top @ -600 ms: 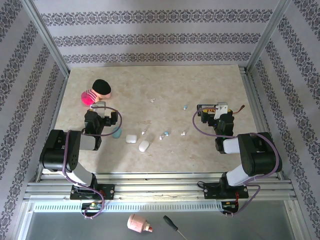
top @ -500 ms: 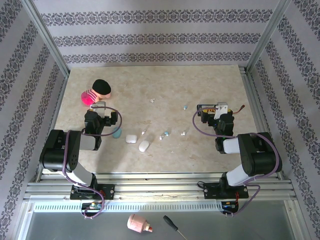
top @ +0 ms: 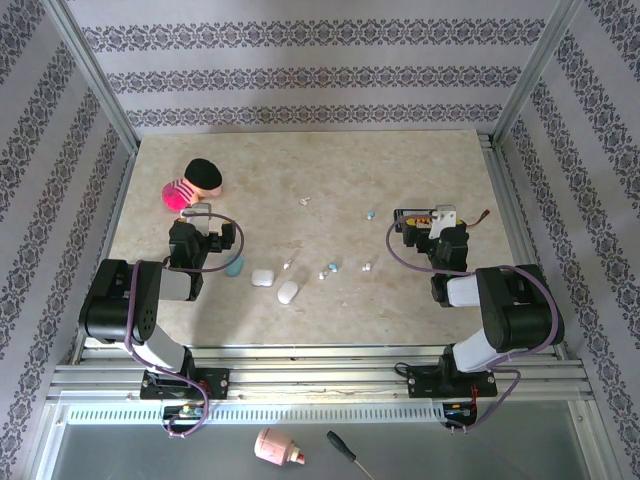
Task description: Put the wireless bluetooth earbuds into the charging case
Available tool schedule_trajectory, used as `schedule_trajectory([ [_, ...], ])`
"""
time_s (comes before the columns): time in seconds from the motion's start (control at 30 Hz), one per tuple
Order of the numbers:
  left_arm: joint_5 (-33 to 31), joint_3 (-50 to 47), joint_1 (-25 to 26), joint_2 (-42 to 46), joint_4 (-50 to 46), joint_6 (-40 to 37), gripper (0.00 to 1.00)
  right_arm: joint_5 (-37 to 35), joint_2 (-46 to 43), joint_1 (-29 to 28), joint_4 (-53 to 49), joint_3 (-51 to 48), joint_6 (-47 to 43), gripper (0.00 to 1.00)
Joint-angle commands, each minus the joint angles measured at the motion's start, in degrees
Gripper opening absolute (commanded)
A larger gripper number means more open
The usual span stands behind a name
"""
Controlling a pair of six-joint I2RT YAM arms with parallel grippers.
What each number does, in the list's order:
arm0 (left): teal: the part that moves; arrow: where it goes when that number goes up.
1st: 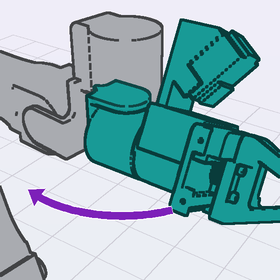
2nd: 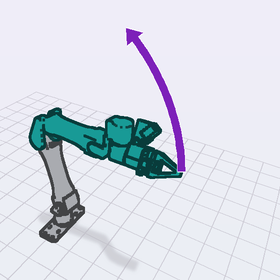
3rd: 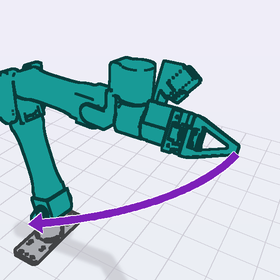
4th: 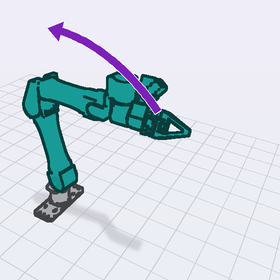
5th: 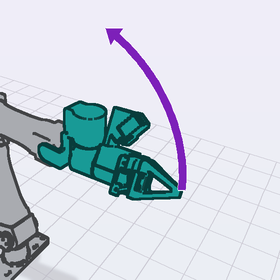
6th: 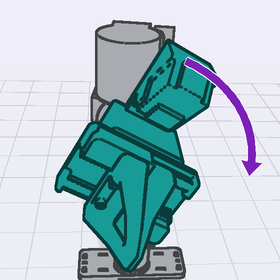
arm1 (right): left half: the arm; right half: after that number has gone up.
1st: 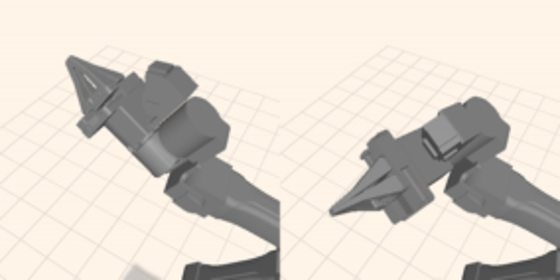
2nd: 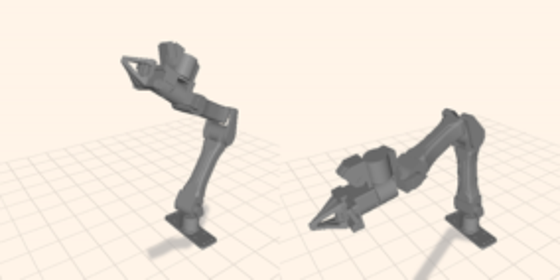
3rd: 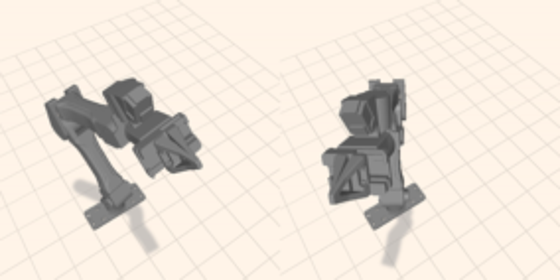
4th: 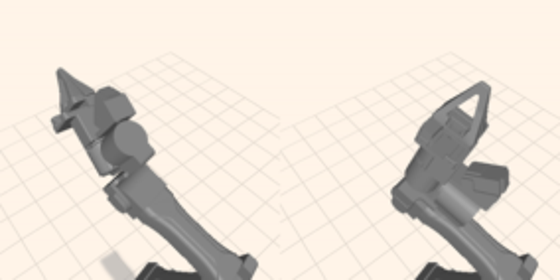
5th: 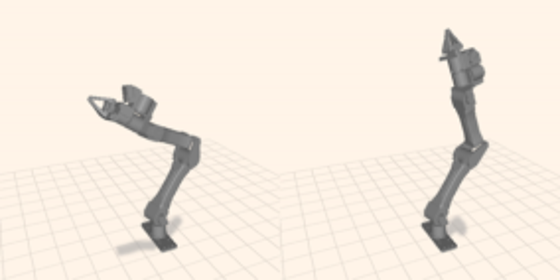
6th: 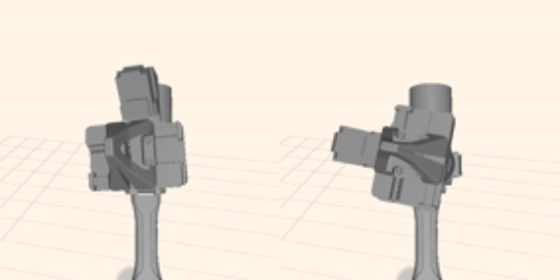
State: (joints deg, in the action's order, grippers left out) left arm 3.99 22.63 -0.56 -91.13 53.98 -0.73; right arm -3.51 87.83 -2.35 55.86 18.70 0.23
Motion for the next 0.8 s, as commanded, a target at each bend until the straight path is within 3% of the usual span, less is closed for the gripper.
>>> schedule_trajectory([
  [0.0, -0.6, -0.23, -0.54, 0.03, -0.3, 0.94, 0.99, 1.48, 0.33, 0.77, 0.31, 2.39, 1.06, 0.98],
  [0.23, -0.74, -1.04, -0.48, 0.98, 0.58, 0.88, 0.99, 1.77, 0.15, 0.98, 1.03, 1.84, 1.12, 0.98],
  [0.43, -5.69, -0.58, 1.9, 14.36, -10.89, -0.77, 0.99, 3.68, -7.11, 0.47, -2.43, 1.34, -0.2, 0.98],
  [0.63, -11.67, 4.83, 9.88, 28.21, -29.97, -2.96, 0.99, 5.7, -19.3, -3.48, -12.9, 1.34, -3.27, 0.98],
  [0.77, -14.44, 8.0, 18.64, 34.44, -41.39, -2.24, 0.99, 11.04, -26.08, -6.77, -22.46, 3.36, -2.39, 0.98],
])
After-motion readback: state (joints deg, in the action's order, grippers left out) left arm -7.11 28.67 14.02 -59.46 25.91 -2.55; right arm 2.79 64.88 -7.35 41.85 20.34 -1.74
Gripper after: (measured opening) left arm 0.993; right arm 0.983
